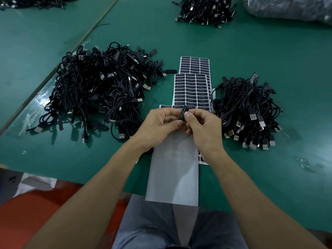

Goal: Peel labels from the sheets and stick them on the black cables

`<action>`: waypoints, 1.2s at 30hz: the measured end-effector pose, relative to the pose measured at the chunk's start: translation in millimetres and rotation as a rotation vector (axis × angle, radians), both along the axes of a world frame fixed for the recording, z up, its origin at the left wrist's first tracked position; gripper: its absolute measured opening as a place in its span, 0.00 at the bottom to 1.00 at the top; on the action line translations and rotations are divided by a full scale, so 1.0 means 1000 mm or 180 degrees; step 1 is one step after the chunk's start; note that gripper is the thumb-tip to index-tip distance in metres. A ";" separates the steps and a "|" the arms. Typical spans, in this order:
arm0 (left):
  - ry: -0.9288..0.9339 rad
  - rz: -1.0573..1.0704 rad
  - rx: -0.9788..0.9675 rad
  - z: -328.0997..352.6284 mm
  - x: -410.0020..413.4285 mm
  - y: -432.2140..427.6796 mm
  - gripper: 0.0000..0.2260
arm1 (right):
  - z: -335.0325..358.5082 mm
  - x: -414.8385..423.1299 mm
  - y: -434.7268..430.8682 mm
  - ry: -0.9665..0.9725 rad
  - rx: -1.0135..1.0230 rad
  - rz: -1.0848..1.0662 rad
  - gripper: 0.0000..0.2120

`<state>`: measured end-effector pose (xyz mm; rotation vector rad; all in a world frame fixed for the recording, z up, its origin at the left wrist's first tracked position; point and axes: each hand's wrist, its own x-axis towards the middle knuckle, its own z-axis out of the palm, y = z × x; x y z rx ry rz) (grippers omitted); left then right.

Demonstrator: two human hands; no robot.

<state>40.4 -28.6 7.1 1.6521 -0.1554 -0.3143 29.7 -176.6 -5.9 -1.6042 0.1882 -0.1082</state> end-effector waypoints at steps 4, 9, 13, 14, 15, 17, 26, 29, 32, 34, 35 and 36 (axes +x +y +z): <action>-0.0034 0.0027 0.0063 0.000 0.000 0.000 0.12 | 0.000 -0.001 0.001 -0.0031 -0.0094 -0.0061 0.03; -0.0062 0.0018 0.0101 0.002 -0.001 0.000 0.11 | 0.000 -0.002 0.003 -0.0073 -0.0274 -0.0141 0.04; -0.0064 0.0016 0.0109 0.003 -0.001 -0.001 0.10 | -0.001 -0.003 0.005 -0.0108 -0.0311 -0.0148 0.04; -0.0058 0.0030 0.0090 0.003 -0.001 0.000 0.09 | -0.001 -0.003 0.005 -0.0122 -0.0280 -0.0121 0.04; -0.0037 0.0052 0.0056 0.003 -0.001 -0.001 0.09 | 0.000 -0.003 0.005 -0.0127 -0.0225 -0.0092 0.04; 0.0022 0.0090 -0.0026 0.004 -0.002 -0.001 0.08 | 0.001 -0.002 0.005 -0.0098 -0.0105 -0.0047 0.05; 0.0046 0.0097 -0.0107 0.005 -0.002 -0.002 0.10 | 0.002 0.000 0.002 0.0026 0.0070 0.0044 0.04; 0.0031 0.0093 -0.0099 0.004 -0.002 -0.002 0.10 | 0.002 0.000 0.002 0.0061 0.0069 0.0026 0.05; 0.0022 0.0103 -0.0089 0.003 -0.002 -0.002 0.09 | 0.003 0.000 0.003 0.0085 0.0076 0.0007 0.05; 0.0011 0.0103 -0.0069 0.002 -0.002 -0.002 0.09 | 0.004 0.000 0.002 0.0089 0.0053 0.0006 0.05; 0.0007 0.0098 -0.0064 0.002 -0.002 -0.002 0.09 | 0.004 0.000 0.002 0.0085 0.0036 0.0007 0.05; 0.0003 0.0091 -0.0063 0.002 -0.002 -0.002 0.09 | 0.004 0.000 0.002 0.0077 0.0010 0.0011 0.05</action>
